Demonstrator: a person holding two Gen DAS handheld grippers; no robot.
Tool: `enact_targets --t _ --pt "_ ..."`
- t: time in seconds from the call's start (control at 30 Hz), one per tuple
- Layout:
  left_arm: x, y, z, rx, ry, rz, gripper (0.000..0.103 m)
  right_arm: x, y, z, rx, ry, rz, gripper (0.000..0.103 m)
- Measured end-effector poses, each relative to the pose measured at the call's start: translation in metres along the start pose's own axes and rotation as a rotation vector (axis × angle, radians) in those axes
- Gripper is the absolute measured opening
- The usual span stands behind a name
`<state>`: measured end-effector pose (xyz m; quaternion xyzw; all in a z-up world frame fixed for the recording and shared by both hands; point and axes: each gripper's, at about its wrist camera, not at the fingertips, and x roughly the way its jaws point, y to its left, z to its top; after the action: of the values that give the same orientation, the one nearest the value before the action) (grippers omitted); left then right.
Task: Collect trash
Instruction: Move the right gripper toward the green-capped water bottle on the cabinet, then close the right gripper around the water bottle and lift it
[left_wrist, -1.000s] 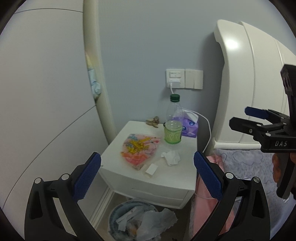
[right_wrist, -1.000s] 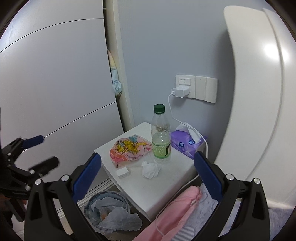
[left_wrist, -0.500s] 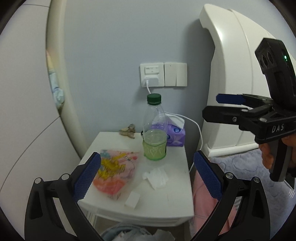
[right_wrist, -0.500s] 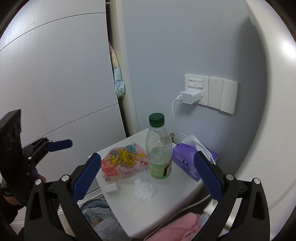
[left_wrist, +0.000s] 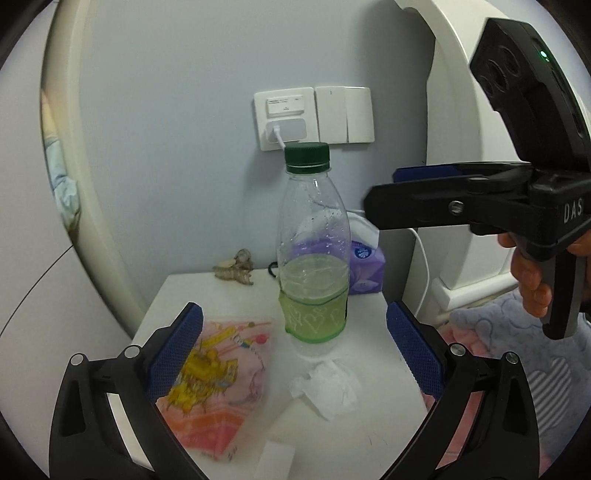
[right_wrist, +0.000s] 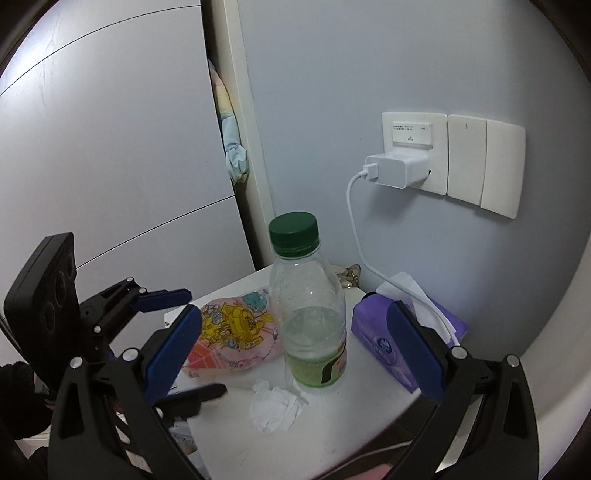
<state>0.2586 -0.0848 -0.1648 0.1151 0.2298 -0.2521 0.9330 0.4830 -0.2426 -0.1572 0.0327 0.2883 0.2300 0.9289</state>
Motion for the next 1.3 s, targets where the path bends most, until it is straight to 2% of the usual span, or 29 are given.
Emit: enact_targets --t 0.33,0.43,0.63,0.73,0.93,0.97,1.0,1.1,1.2,1.3 --pt "0.039 0.006 -0.003 -0.005 -0.014 -0.071 0.097 0.039 -0.016 -0.003 0.024 0.015 0.008 0.097" --pt "0.051 0.009 -0.004 -0.011 -0.009 -0.096 0.092 0.047 -0.018 -0.004 0.030 0.018 0.014 0.097" --pt "0.069 0.009 -0.004 -0.012 -0.025 -0.130 0.091 0.062 -0.026 -0.006 0.047 0.029 0.038 0.097" --pt "0.075 0.010 -0.001 -0.015 -0.036 -0.136 0.091 0.068 -0.027 -0.007 0.042 0.045 0.048 0.090" --pt "0.088 0.010 0.003 -0.010 -0.040 -0.157 0.091 0.079 -0.030 -0.009 0.036 0.066 0.042 0.089" --pt "0.089 0.009 0.004 -0.007 -0.040 -0.162 0.090 0.079 -0.031 -0.010 0.037 0.067 0.042 0.088" --pt "0.091 0.008 0.004 0.001 -0.039 -0.167 0.085 0.080 -0.032 -0.010 0.039 0.069 0.046 0.083" --pt "0.094 0.005 0.006 0.012 -0.033 -0.181 0.071 0.081 -0.035 -0.010 0.052 0.074 0.062 0.078" --pt "0.094 0.003 0.007 0.015 -0.035 -0.183 0.062 0.082 -0.035 -0.008 0.056 0.076 0.075 0.072" --pt "0.094 0.002 0.009 0.020 -0.032 -0.182 0.061 0.083 -0.034 -0.006 0.057 0.081 0.090 0.065"
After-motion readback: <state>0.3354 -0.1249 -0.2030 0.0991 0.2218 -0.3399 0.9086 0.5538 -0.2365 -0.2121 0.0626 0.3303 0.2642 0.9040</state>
